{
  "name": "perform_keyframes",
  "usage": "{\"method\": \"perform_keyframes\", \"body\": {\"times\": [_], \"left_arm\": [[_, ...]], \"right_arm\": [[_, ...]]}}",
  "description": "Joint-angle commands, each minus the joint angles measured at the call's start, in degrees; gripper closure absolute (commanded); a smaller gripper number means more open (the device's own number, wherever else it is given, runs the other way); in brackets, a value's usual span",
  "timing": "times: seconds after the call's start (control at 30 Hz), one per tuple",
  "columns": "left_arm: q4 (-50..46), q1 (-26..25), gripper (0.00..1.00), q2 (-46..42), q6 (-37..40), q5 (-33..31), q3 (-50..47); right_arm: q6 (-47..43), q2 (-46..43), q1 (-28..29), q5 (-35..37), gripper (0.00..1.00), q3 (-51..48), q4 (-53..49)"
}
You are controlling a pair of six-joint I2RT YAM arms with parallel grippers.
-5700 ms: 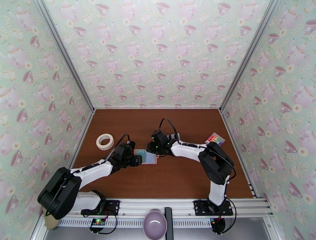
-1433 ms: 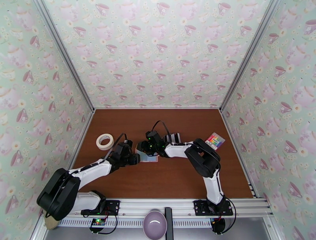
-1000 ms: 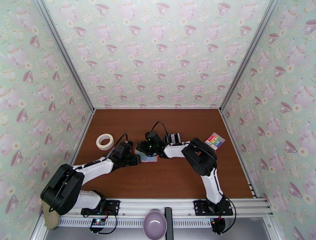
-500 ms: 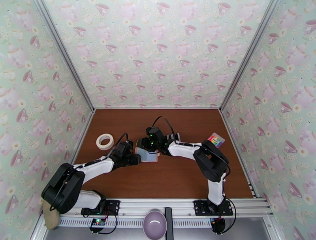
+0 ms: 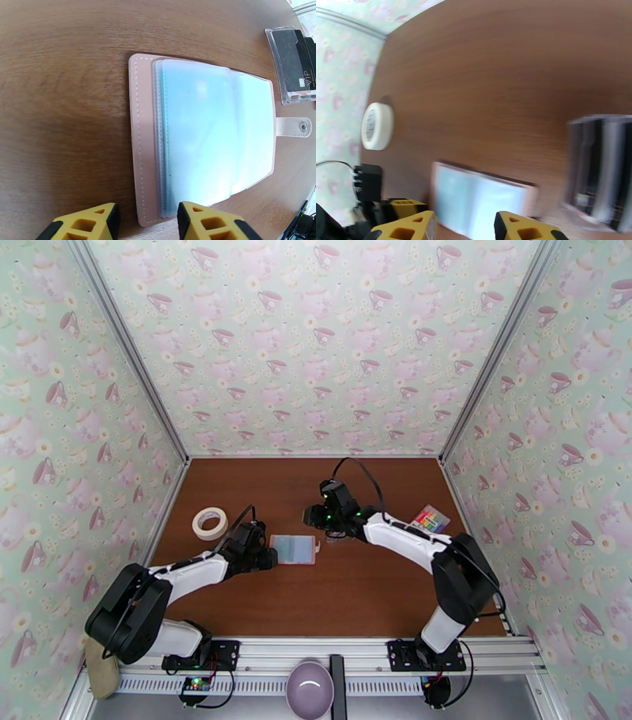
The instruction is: Put the credit cards into the card holder
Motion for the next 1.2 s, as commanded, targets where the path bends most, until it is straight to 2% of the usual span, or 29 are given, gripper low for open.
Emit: {"method": "perform_keyframes", "body": {"times": [0.0, 0.33, 0.63, 0.67, 0.73, 1.17], "left_arm": [[2.67, -0.41, 0.56, 3.04, 0.67, 3.19, 0.32], [3.5, -0.37, 0.56, 3.92, 1.11, 4.42, 0.78], [3.29, -0.38, 0.61, 4.6, 1.36, 4.31, 1.33], [3.21, -0.37, 0.65, 4.66, 1.37, 4.15, 1.33], [3.07, -0.38, 0.68, 4.76, 1.29, 3.73, 1.41], [2.93, -0.07, 0.68, 5.86, 1.28, 4.41, 1.81]], "right_arm": [[-6.15, -2.97, -2.26, 7.83, 0.54, 0.48, -9.17], [-12.39, -7.03, -8.47, 16.26, 0.43, -0.42, -16.17], [-15.02, -5.24, -11.23, 17.11, 0.42, -1.63, -15.97], [-15.28, -4.98, -11.34, 16.86, 0.41, -1.67, -15.74], [-15.7, -4.45, -11.42, 16.48, 0.4, -1.67, -15.5], [-16.98, -0.09, -13.65, 12.75, 0.42, -2.47, -12.54]]}}
